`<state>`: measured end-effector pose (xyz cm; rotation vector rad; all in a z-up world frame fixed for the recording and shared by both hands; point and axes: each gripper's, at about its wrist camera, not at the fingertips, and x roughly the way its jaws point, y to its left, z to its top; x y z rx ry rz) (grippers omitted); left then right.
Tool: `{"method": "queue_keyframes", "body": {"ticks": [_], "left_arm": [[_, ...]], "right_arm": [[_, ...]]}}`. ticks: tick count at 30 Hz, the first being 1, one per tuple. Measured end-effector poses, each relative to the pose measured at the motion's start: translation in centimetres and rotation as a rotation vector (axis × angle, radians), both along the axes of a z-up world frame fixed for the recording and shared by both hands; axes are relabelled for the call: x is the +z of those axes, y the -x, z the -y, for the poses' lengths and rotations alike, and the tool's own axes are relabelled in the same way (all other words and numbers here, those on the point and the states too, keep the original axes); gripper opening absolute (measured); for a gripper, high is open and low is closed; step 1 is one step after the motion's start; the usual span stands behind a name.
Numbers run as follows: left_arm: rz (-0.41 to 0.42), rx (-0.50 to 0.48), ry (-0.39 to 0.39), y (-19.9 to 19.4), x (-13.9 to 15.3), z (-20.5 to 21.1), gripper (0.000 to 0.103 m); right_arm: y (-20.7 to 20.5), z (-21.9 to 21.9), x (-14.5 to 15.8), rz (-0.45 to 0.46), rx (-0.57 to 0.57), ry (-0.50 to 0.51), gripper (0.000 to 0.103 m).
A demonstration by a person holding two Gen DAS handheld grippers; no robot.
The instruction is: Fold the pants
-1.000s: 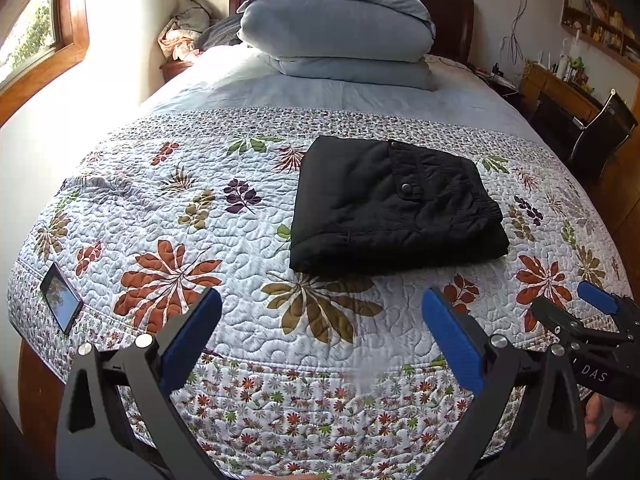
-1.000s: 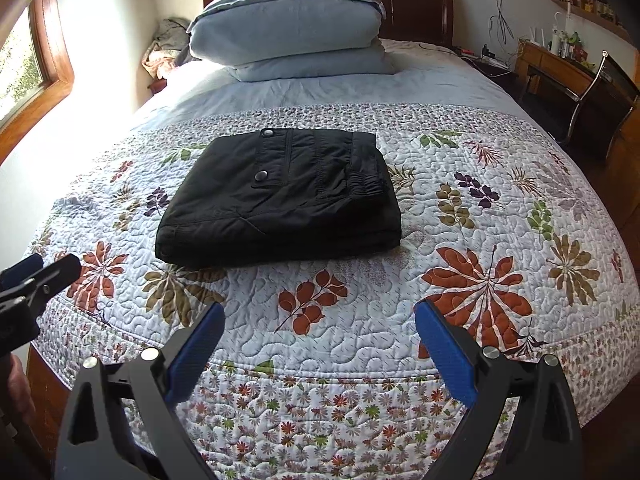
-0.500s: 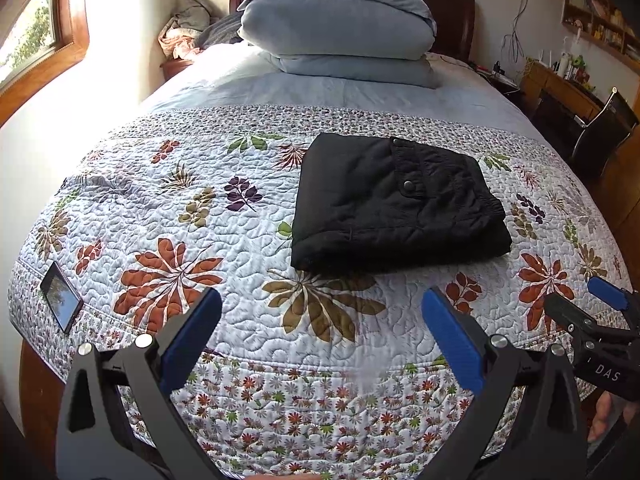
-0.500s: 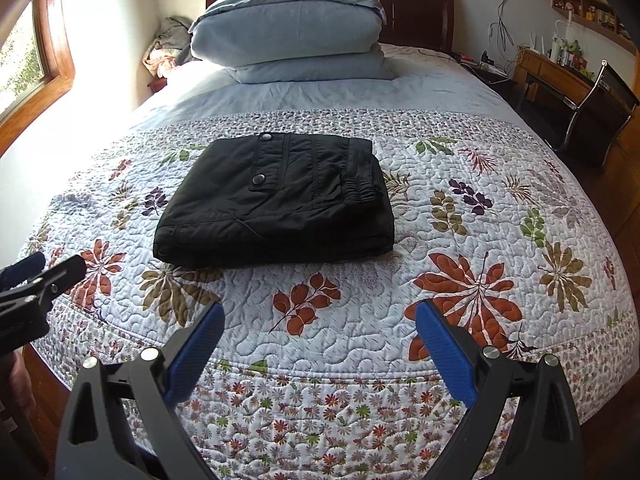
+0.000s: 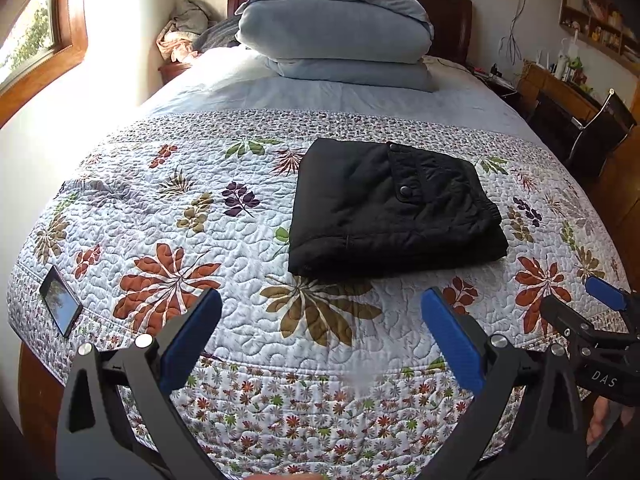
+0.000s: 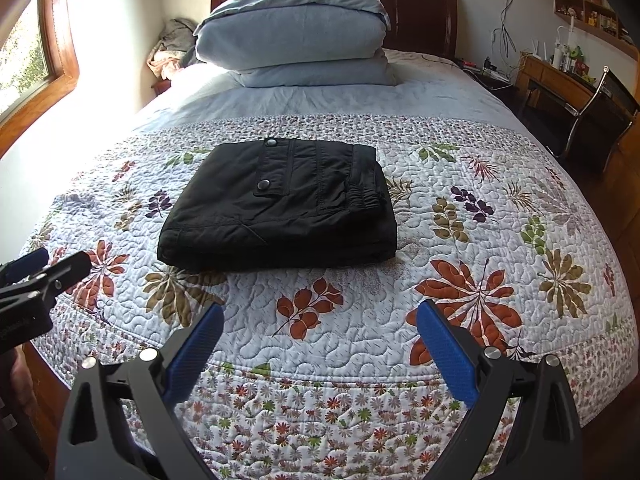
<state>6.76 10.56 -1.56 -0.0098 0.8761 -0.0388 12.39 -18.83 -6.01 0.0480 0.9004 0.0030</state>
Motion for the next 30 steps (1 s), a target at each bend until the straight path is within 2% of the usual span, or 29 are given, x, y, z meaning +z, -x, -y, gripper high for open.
{"method": "queue_keyframes", "body": {"ticks": [30], "left_arm": [[0.005, -0.014, -0.005, -0.01, -0.06, 0.33, 0.1]], "right_arm": [[-0.12, 0.03, -0.52, -0.013, 0.0, 0.003, 0.098]]}}
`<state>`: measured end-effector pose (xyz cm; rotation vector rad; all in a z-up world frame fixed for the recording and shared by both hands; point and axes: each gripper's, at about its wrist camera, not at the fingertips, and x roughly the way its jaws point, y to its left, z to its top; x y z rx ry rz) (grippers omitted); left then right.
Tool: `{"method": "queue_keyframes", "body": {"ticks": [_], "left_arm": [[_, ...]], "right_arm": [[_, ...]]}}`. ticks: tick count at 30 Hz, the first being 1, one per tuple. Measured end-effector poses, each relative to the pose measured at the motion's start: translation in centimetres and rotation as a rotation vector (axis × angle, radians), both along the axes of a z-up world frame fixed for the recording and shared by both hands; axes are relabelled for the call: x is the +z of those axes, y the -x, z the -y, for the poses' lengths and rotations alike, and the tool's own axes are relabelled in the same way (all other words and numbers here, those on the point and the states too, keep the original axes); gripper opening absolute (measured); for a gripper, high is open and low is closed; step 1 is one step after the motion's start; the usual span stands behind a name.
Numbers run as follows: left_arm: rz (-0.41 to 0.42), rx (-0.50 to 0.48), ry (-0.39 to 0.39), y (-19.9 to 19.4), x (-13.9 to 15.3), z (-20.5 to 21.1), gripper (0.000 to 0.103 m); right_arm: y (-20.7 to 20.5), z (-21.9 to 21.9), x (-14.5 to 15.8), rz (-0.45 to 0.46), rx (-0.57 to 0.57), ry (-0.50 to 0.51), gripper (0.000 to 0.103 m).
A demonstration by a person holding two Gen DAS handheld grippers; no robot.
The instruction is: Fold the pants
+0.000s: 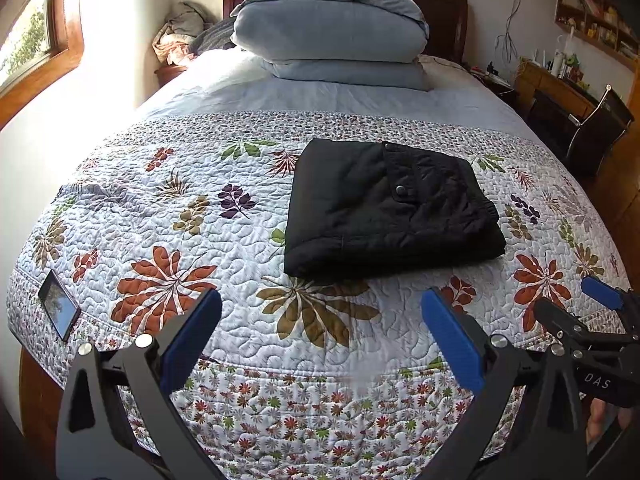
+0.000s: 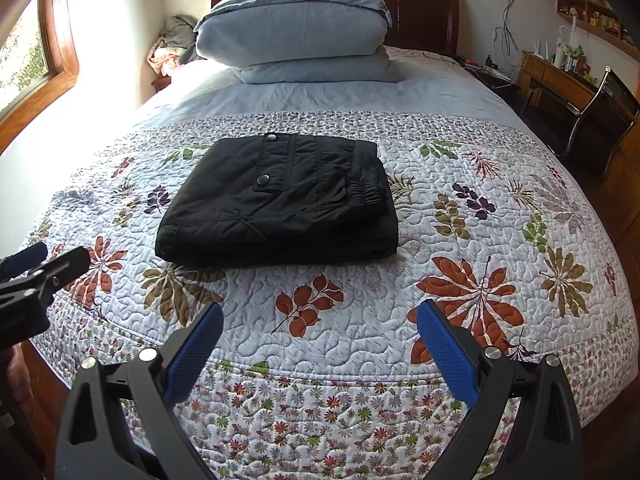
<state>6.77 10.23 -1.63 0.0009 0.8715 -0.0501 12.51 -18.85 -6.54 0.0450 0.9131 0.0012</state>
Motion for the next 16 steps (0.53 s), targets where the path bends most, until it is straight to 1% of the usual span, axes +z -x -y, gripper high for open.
{"method": "queue_keyframes", "body": {"ticks": [7, 16], "left_arm": [[0.007, -0.005, -0.009, 0.06, -0.04, 0.18, 0.1], [-0.007, -0.023, -0.001, -0.14, -0.16, 0.34, 0.1]], "right_arm": [[-0.1, 0.03, -0.22, -0.006, -0.002, -0.003, 0.098], [-0.2, 0.17, -0.38, -0.01, -0.011, -0.007, 0.098]]}}
